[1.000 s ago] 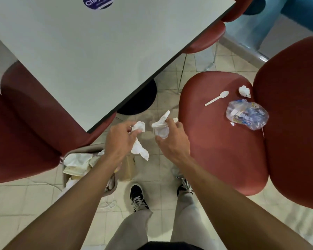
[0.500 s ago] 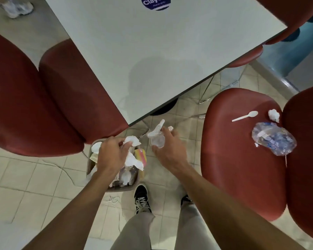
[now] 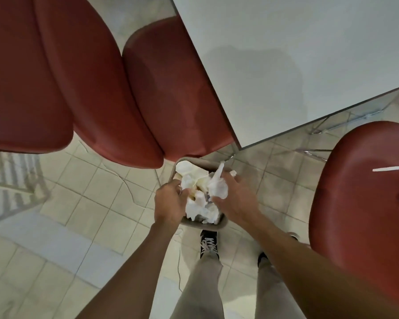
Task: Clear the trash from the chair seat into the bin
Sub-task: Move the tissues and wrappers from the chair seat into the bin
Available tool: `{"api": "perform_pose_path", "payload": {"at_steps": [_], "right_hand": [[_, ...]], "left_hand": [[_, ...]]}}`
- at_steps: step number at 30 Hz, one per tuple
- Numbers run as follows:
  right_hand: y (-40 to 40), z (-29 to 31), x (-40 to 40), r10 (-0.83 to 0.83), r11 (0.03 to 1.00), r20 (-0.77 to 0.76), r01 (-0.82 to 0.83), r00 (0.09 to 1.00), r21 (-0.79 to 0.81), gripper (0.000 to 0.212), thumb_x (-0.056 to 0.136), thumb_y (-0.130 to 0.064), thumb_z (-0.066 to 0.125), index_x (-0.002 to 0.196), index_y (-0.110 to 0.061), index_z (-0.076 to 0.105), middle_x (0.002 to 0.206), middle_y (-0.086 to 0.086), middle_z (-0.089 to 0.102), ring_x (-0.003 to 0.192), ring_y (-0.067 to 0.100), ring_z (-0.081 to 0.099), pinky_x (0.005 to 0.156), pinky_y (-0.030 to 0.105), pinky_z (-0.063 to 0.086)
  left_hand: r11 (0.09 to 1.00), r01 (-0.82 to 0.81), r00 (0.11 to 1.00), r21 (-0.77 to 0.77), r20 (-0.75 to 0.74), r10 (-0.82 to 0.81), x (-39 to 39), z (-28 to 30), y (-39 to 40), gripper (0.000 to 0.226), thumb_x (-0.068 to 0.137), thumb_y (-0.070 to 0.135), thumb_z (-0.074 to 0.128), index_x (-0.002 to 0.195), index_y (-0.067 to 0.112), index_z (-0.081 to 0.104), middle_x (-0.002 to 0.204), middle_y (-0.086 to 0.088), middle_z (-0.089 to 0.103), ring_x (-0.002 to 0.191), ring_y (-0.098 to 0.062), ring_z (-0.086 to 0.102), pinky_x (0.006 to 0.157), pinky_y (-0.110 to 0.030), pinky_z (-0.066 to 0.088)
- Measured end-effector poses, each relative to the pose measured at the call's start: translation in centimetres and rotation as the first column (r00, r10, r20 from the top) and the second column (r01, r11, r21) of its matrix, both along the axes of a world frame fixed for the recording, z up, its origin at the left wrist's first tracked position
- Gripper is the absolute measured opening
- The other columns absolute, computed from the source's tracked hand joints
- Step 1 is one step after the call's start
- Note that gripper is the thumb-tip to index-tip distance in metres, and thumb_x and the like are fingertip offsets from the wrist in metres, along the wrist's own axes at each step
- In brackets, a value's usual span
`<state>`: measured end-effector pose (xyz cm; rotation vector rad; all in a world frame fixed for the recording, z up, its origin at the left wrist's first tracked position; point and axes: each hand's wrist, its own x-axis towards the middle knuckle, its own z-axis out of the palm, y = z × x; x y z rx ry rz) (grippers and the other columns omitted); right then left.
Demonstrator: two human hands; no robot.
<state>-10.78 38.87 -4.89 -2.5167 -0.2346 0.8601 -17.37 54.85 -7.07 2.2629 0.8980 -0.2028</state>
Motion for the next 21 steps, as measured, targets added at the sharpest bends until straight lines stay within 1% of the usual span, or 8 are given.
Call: {"api": "perform_pose_path", "payload": {"at_steps": [3, 6, 8, 11, 14, 16, 18, 21], "right_hand": [[0.8, -1.9, -0.4, 0.069, 0.995, -0.021, -0.071, 0.997, -0.073, 0.067, 0.084, -0.037, 0.064, 0.141, -0.032, 0.029, 0.136, 0.008, 0.042, 0.119, 0.027, 0.051, 0.092, 0.039, 0.048], [1.9, -3.9, -0.4, 0.150, 0.980, -0.054, -0.156, 0.987, -0.122, 0.067, 0.086, -0.039, 0.064, 0.143, -0.031, 0.029, 0.142, 0.010, 0.038, 0.125, 0.027, 0.047, 0.097, 0.038, 0.045], [2.4, -5.1, -0.4, 0.177, 0.973, -0.101, -0.190, 0.979, -0.135, 0.068, 0.087, -0.040, 0.064, 0.144, -0.031, 0.029, 0.144, 0.012, 0.031, 0.124, 0.029, 0.048, 0.099, 0.038, 0.046], [3.0, -6.5, -0.3, 0.194, 0.968, -0.142, -0.213, 0.971, -0.131, 0.069, 0.088, -0.040, 0.064, 0.146, -0.029, 0.029, 0.147, 0.014, 0.022, 0.120, 0.033, 0.052, 0.102, 0.040, 0.045], [3.2, -7.0, -0.2, 0.219, 0.959, -0.149, -0.241, 0.964, -0.152, 0.069, 0.087, -0.044, 0.063, 0.144, -0.027, 0.029, 0.146, 0.016, 0.022, 0.121, 0.036, 0.051, 0.101, 0.042, 0.045], [3.1, -6.9, 0.0, 0.214, 0.961, -0.152, -0.236, 0.965, -0.147, 0.075, 0.084, -0.046, 0.065, 0.146, -0.030, 0.026, 0.146, 0.016, 0.024, 0.120, 0.037, 0.051, 0.098, 0.043, 0.047], [2.9, -6.3, 0.1, 0.200, 0.966, -0.155, -0.221, 0.968, -0.132, 0.083, 0.081, -0.048, 0.068, 0.148, -0.034, 0.021, 0.148, 0.015, 0.022, 0.122, 0.034, 0.050, 0.098, 0.042, 0.046], [2.2, -4.8, 0.1, 0.163, 0.976, -0.138, -0.180, 0.977, -0.126, 0.085, 0.082, -0.042, 0.069, 0.150, -0.035, 0.018, 0.149, 0.012, 0.024, 0.124, 0.029, 0.050, 0.099, 0.039, 0.043]], "left_hand": [[0.997, -0.030, 1.000, -0.071, 0.001, 0.030, -0.9, -1.6, 0.3, 0.019, 0.082, 0.017, 0.070, 0.089, 0.016, 0.052, 0.068, -0.001, 0.058, 0.064, -0.020, 0.058, 0.059, -0.029, 0.046], [0.994, -0.048, 0.999, -0.101, -0.004, 0.048, -1.6, -3.3, 0.3, 0.023, 0.079, 0.017, 0.070, 0.073, 0.015, 0.048, 0.065, 0.000, 0.052, 0.063, -0.019, 0.051, 0.054, -0.029, 0.039], [0.993, -0.054, 0.998, -0.108, -0.023, 0.052, -1.7, -4.4, 0.2, 0.025, 0.079, 0.016, 0.071, 0.069, 0.015, 0.048, 0.070, -0.001, 0.052, 0.065, -0.019, 0.049, 0.057, -0.027, 0.037], [0.998, 0.019, 0.999, -0.060, -0.032, -0.021, -1.4, -5.7, 0.0, 0.017, 0.080, 0.015, 0.073, 0.082, 0.010, 0.057, 0.082, -0.005, 0.056, 0.072, -0.021, 0.053, 0.065, -0.029, 0.043], [0.996, 0.083, 0.996, -0.023, -0.012, -0.083, -1.2, -6.4, -0.3, 0.017, 0.083, 0.015, 0.071, 0.096, 0.006, 0.066, 0.091, -0.009, 0.062, 0.081, -0.025, 0.059, 0.071, -0.029, 0.046], [0.995, 0.101, 0.995, -0.005, -0.010, -0.101, -1.0, -6.0, -0.3, 0.015, 0.085, 0.020, 0.069, 0.095, 0.008, 0.068, 0.092, -0.008, 0.064, 0.082, -0.026, 0.061, 0.071, -0.031, 0.048], [0.997, 0.076, 0.996, 0.031, -0.057, -0.075, -1.0, -5.2, -0.2, 0.018, 0.084, 0.030, 0.068, 0.093, 0.014, 0.068, 0.092, -0.003, 0.065, 0.082, -0.024, 0.062, 0.071, -0.034, 0.051], [0.995, 0.036, 0.995, 0.095, -0.097, -0.027, -0.9, -3.5, -0.2, 0.024, 0.080, 0.042, 0.069, 0.091, 0.020, 0.067, 0.094, 0.004, 0.066, 0.085, -0.020, 0.062, 0.072, -0.033, 0.051]]}}
